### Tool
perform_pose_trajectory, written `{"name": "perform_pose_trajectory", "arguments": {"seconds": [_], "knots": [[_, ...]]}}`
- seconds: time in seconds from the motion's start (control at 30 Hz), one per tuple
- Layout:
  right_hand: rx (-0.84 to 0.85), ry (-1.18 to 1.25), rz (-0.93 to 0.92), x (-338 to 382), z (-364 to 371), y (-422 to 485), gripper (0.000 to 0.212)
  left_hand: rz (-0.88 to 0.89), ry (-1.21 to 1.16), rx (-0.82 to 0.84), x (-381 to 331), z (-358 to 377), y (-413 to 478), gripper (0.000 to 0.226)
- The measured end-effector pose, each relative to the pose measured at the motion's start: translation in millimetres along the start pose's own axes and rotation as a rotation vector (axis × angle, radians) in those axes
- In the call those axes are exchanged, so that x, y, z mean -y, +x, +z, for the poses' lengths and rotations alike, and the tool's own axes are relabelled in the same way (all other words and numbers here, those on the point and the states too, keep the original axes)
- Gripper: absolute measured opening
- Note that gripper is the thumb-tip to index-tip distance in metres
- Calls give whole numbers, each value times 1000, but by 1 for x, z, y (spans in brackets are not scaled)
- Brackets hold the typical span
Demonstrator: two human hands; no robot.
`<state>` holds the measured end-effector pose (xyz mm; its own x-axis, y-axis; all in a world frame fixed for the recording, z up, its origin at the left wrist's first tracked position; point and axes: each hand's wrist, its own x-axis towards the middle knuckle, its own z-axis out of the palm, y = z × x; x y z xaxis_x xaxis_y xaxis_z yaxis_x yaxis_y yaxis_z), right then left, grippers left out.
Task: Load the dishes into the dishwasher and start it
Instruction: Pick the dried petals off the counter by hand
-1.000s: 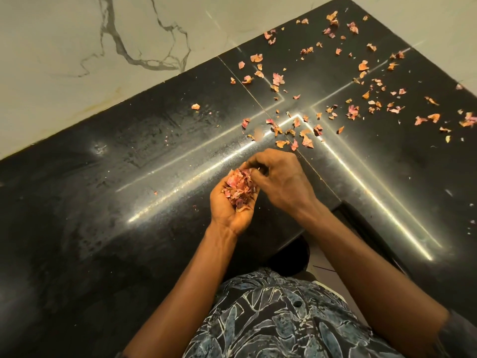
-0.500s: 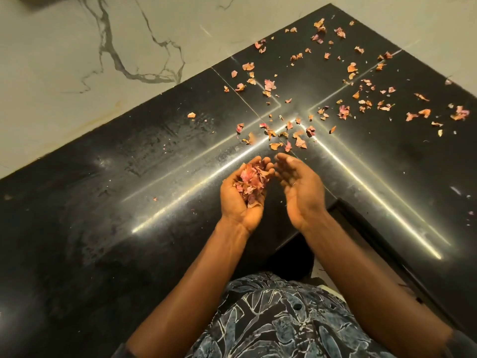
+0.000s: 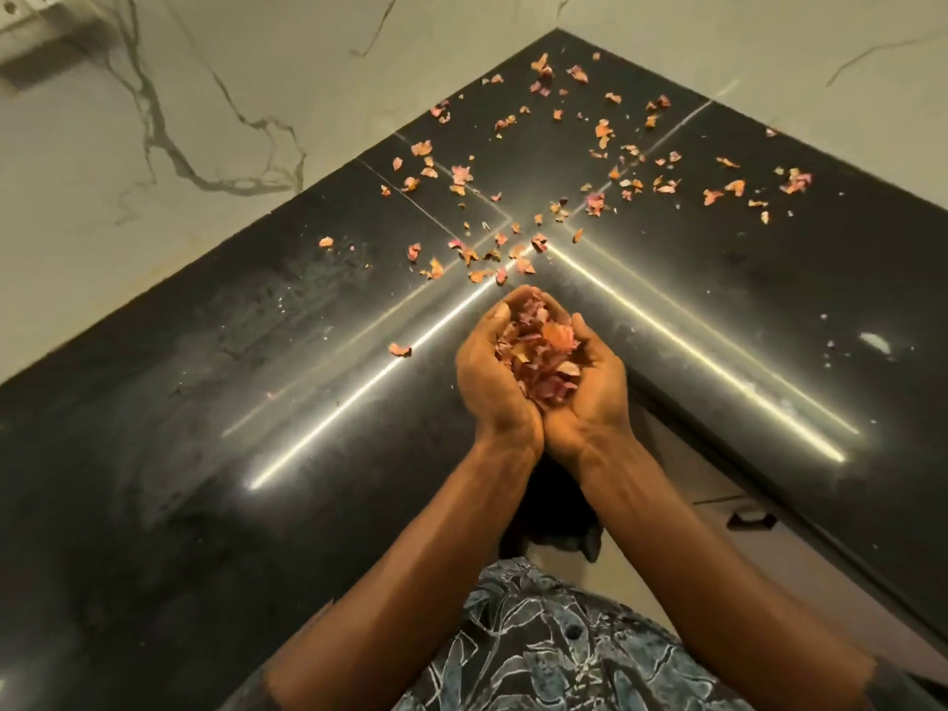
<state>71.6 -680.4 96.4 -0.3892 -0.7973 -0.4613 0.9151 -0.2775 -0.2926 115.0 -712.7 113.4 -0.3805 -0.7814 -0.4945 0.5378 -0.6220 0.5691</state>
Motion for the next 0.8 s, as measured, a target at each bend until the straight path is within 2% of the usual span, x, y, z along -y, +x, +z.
{"name": "perform_pose_trajectory", "arguments": {"seconds": [0.07,0.3,0.37,0.47,0.6,0.7,0.8], "knots": [[-11,45,-22,5,-19,-18,40,-31,-80,-6,19,-2,-22,29],[-135,181,15,-7,-100,-66,35,-37,-46,-55,84,-51,-62,34],[-206,195,0,-13,-127,-67,33,-73,-7,-94,109,-73,-57,38],[-343,259,-9,-30,-173,-63,29,-160,58,-184,145,-111,-45,25],[-460,293,4,-48,-238,-53,29,-297,121,-287,192,-158,-28,27],[-552,270,21,-56,-282,-31,34,-378,154,-334,227,-185,-2,29],[-692,284,54,-64,-329,6,27,-475,188,-438,263,-211,38,25]]}}
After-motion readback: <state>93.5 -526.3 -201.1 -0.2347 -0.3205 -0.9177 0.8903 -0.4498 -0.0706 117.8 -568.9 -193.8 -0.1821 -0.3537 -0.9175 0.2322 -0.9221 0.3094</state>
